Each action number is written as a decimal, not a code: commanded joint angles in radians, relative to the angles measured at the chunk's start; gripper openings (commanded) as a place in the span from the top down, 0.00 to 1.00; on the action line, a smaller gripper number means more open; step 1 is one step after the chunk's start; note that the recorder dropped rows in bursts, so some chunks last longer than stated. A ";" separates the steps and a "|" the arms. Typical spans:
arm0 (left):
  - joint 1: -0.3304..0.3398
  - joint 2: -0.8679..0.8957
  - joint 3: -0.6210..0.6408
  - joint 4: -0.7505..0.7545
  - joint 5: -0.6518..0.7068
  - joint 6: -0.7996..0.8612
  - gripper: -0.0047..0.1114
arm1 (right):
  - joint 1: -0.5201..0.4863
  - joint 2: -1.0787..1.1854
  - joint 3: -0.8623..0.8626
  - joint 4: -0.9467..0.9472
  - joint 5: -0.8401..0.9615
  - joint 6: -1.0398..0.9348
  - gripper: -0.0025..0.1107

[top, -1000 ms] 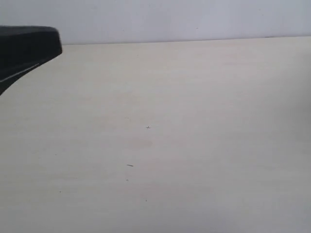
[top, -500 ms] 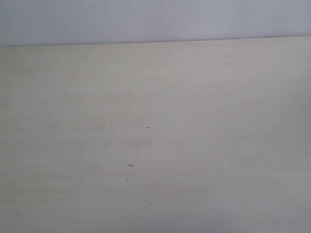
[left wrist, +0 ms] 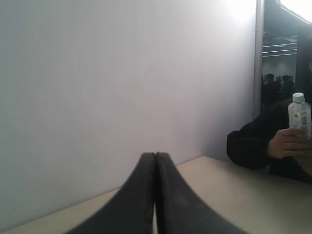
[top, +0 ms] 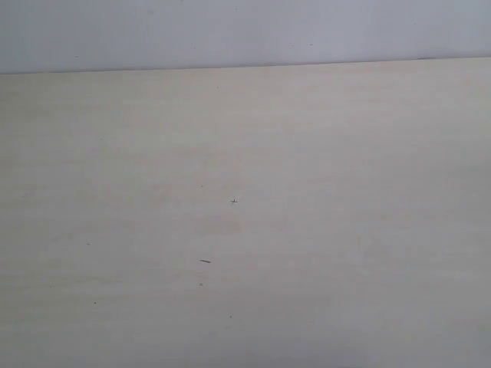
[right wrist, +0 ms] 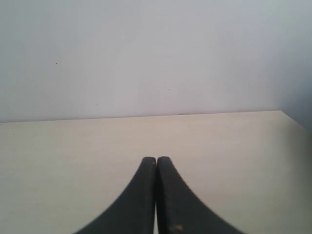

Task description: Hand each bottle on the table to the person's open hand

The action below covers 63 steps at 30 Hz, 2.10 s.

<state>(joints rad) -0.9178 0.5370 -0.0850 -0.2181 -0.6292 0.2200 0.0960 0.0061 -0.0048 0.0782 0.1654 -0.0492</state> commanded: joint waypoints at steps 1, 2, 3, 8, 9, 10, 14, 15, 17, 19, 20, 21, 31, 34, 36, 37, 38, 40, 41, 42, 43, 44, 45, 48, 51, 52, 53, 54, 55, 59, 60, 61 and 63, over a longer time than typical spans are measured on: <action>0.002 -0.002 0.005 -0.010 0.001 0.005 0.96 | -0.003 -0.006 0.005 -0.002 -0.011 -0.001 0.98; 0.002 -0.002 0.005 -0.010 0.001 0.005 0.96 | -0.003 -0.006 0.005 -0.002 -0.011 -0.001 0.98; 0.002 -0.002 0.005 -0.010 0.001 0.005 0.96 | -0.003 -0.006 0.005 -0.002 -0.011 -0.001 0.98; 0.002 -0.002 0.005 -0.010 0.001 0.005 0.96 | -0.003 -0.006 0.005 -0.002 -0.011 -0.001 0.98; 0.002 -0.002 0.005 -0.010 0.001 0.005 0.96 | -0.003 -0.006 0.005 -0.002 -0.011 -0.001 0.98; 0.002 -0.002 0.005 -0.010 0.001 0.005 0.96 | -0.003 -0.006 0.005 -0.002 -0.011 -0.001 0.98; 0.002 -0.002 0.005 -0.010 0.001 0.005 0.96 | -0.003 -0.006 0.005 0.001 -0.011 -0.001 0.98; 0.002 -0.002 0.005 -0.010 0.001 0.005 0.96 | -0.003 -0.006 0.005 0.001 -0.011 -0.001 0.98; 0.002 -0.002 0.005 -0.010 0.001 0.005 0.96 | -0.003 -0.006 0.005 0.001 -0.011 -0.001 0.98; 0.002 -0.002 0.005 -0.010 0.001 0.005 0.96 | -0.003 -0.006 0.005 0.001 -0.011 -0.001 0.98; 0.006 -0.002 0.005 -0.010 0.001 0.005 0.96 | -0.003 -0.006 0.005 0.001 -0.011 -0.001 0.98; 0.015 -0.002 0.005 -0.008 0.003 0.005 0.96 | -0.003 -0.006 0.005 0.001 -0.011 -0.001 0.98; 0.641 -0.002 0.005 -0.004 0.003 0.005 0.96 | -0.003 -0.006 0.005 0.001 -0.011 -0.001 0.98; 0.710 -0.002 0.005 -0.004 0.003 0.005 0.96 | -0.003 -0.006 0.005 -0.003 -0.011 -0.001 0.98; 0.722 -0.002 0.005 -0.004 0.003 0.005 0.96 | -0.003 -0.006 0.005 -0.002 -0.009 -0.001 0.98; 0.722 -0.002 0.005 -0.004 0.003 0.007 0.96 | -0.003 -0.006 0.005 -0.002 -0.009 -0.001 0.98; 0.722 -0.002 0.005 -0.004 0.003 0.007 0.96 | -0.003 -0.006 0.005 -0.002 -0.009 -0.001 0.98; 0.722 -0.002 0.005 -0.004 0.003 0.007 0.96 | -0.003 -0.006 0.005 -0.002 -0.009 -0.001 0.98; 0.722 -0.002 0.005 -0.004 0.003 0.007 0.96 | -0.003 -0.006 0.005 -0.002 -0.009 -0.001 0.98; 0.722 -0.007 0.005 -0.004 0.003 0.007 0.96 | -0.003 -0.006 0.005 -0.002 -0.009 -0.001 0.98; 0.722 -0.019 0.007 -0.004 0.005 0.007 0.96 | -0.003 -0.006 0.005 -0.002 -0.009 -0.001 0.98; 0.722 -0.031 0.012 -0.004 0.005 0.007 0.96 | -0.003 -0.006 0.005 -0.002 -0.009 -0.001 0.98; 0.722 -0.051 0.021 -0.004 0.005 0.007 0.96 | -0.003 -0.006 0.005 -0.002 -0.009 -0.001 0.98; 0.722 -0.129 0.067 -0.004 0.006 0.011 0.96 | -0.003 -0.006 0.005 -0.002 -0.009 -0.001 0.98; 0.722 -0.200 0.085 -0.007 0.026 0.007 0.96 | -0.003 -0.006 0.005 -0.002 -0.009 -0.001 0.98; 0.722 -0.224 0.085 -0.010 0.094 0.007 0.96 | -0.003 -0.006 0.005 -0.002 -0.009 -0.001 0.98; 0.722 -0.245 0.085 -0.012 0.135 0.007 0.96 | -0.003 -0.006 0.005 -0.002 -0.009 -0.001 0.98; 0.722 -0.260 0.085 -0.012 0.153 0.007 0.96 | -0.003 -0.006 0.005 -0.002 -0.009 -0.001 0.98; 0.722 -0.276 0.085 -0.012 0.184 0.007 0.96 | -0.003 -0.006 0.005 -0.002 -0.009 -0.001 0.98; 0.722 -0.331 0.085 -0.012 0.306 0.009 0.96 | -0.003 -0.006 0.005 0.000 -0.009 -0.001 0.98; 0.722 -0.341 0.085 -0.014 0.338 0.009 0.96 | -0.003 -0.006 0.005 0.000 -0.009 -0.001 0.98; 0.722 -0.354 0.085 -0.017 0.370 0.009 0.96 | -0.003 -0.006 0.005 0.000 -0.009 -0.001 0.98; 0.722 -0.378 0.085 -0.030 0.427 0.009 0.96 | -0.003 -0.006 0.005 0.000 -0.009 -0.001 0.98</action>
<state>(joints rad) -0.1978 0.1888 -0.0037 -0.2255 -0.2848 0.2266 0.0960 0.0061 -0.0048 0.0782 0.1654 -0.0492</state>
